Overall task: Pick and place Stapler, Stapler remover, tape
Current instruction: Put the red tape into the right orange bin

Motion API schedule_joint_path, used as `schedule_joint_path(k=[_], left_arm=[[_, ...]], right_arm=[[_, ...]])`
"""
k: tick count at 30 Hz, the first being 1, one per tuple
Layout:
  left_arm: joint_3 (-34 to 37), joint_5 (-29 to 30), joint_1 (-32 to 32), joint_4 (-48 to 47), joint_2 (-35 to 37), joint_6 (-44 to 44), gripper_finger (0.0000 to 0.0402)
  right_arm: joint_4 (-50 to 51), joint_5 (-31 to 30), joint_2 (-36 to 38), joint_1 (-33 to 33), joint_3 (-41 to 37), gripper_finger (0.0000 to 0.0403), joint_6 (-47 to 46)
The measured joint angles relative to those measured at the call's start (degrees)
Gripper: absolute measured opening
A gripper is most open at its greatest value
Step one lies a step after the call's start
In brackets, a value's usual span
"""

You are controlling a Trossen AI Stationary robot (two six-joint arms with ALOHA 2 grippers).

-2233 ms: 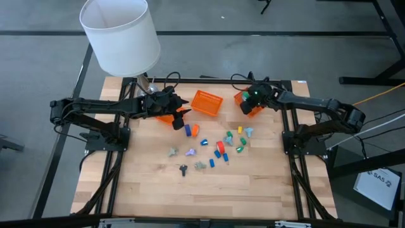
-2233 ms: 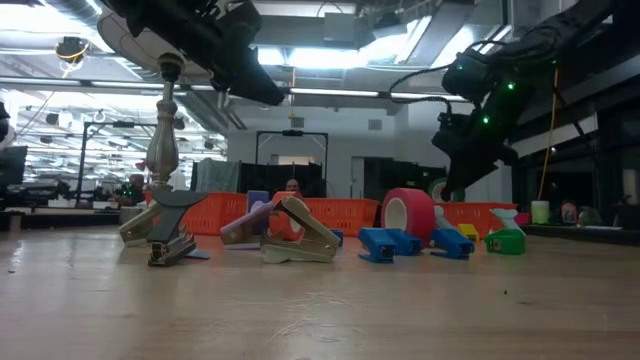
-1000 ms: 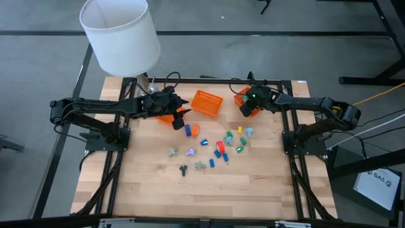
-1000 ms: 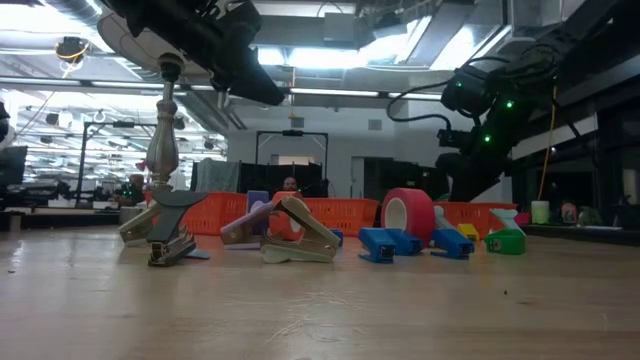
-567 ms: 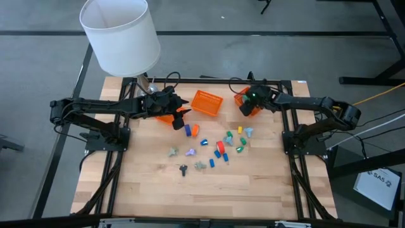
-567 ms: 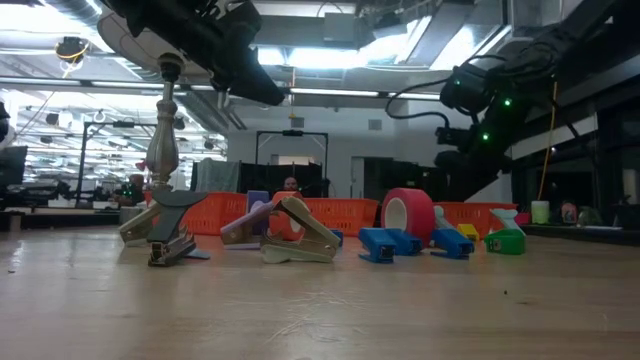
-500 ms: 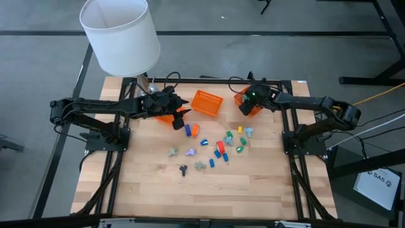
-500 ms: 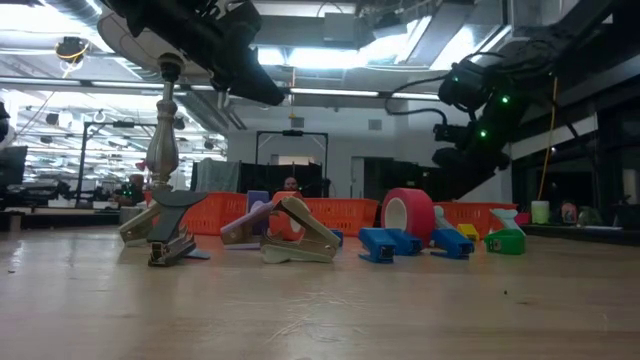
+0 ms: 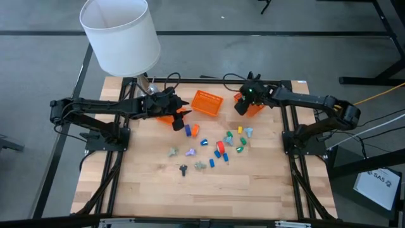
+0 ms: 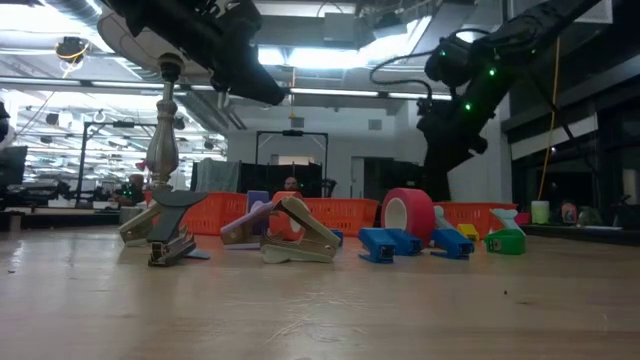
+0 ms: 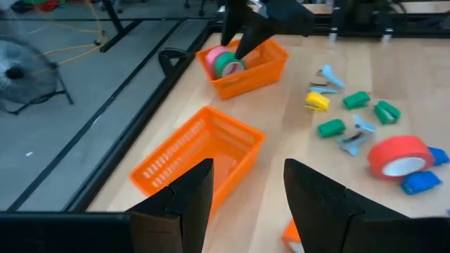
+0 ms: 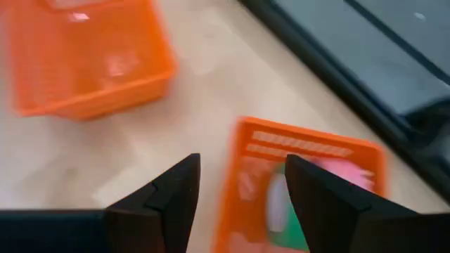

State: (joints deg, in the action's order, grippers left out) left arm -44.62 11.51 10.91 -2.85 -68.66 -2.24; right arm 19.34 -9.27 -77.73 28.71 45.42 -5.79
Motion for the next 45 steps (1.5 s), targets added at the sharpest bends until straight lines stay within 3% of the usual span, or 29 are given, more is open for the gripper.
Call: schedule_joint_path(k=[4, 13, 17, 25, 34, 45], left_arm=[[0.0, -2.6, -1.7, 0.0, 0.0, 0.0, 0.0171], [0.0, -2.8, -6.2, -0.4, 0.0, 0.0, 0.0171], [0.0, -2.6, -8.0, -0.4, 0.0, 0.0, 0.0171], [0.0, -2.2, -9.7, -0.5, -0.6, -0.5, 0.0171], [0.0, -2.5, -11.1, -0.4, -3.6, -1.0, 0.0171], [0.0, -2.6, -14.0, -0.4, -7.3, -1.0, 0.0171]], right_arm=[[0.0, 2.0, 0.0, -4.4, 0.4, 0.0214, 0.2], [-0.3, 2.5, 0.0, -14.6, 0.4, 0.0214, 4.0], [-1.6, 5.7, 0.0, -18.3, 0.4, 0.0214, 6.9], [-3.5, 8.4, 0.0, -22.9, 0.5, 0.0214, -1.6], [-3.3, 21.2, 0.0, -27.4, 0.1, 0.0214, -7.1], [-4.7, 21.5, -0.3, -32.2, -4.1, 0.0214, -13.6]])
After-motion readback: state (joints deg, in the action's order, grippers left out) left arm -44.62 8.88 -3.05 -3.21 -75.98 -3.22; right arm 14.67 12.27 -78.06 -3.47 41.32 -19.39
